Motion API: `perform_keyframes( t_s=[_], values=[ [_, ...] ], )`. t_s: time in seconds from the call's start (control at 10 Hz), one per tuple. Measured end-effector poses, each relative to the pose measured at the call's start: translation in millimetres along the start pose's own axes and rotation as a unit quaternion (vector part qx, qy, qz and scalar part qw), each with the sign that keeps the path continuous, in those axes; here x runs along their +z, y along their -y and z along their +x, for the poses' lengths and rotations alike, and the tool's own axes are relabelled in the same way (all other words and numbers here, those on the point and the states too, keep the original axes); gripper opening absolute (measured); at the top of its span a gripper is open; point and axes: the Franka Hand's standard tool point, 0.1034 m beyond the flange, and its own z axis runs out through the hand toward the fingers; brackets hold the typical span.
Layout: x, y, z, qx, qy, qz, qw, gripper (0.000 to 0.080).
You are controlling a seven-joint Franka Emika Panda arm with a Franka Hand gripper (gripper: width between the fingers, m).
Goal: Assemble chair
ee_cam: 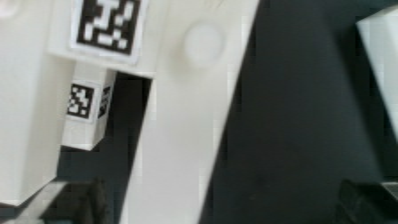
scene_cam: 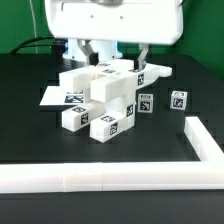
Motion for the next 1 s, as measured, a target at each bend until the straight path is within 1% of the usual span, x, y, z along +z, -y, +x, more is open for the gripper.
perform_keyframes(
  t_s=[0.4,0.5,0.6,0.7,0.8,0.9,1.0],
  values=[
    [3.4,-1.6,1.0,0.001,0.001,-0.002,1.0,0.0649],
    [5.8,0.3,-2.9,0.013,0.002,-0.003,1.0,0.0649],
    [12.8,6.2,-16.5,0.026,0.005,-0.005,1.0,0.0649],
    [19.2,13.5,-34.4,0.034,0.006,-0.004,0.999,0.0649],
    [29.1,20.6,-57.6,0.036,0.012,-0.004,0.999,0.0649],
    [38.9,28.7,-76.2,0.036,0.02,-0.011,0.999,0.0649],
    [43.3,36.2,-83.2,0.035,0.017,-0.013,0.999,0.0649]
  ],
)
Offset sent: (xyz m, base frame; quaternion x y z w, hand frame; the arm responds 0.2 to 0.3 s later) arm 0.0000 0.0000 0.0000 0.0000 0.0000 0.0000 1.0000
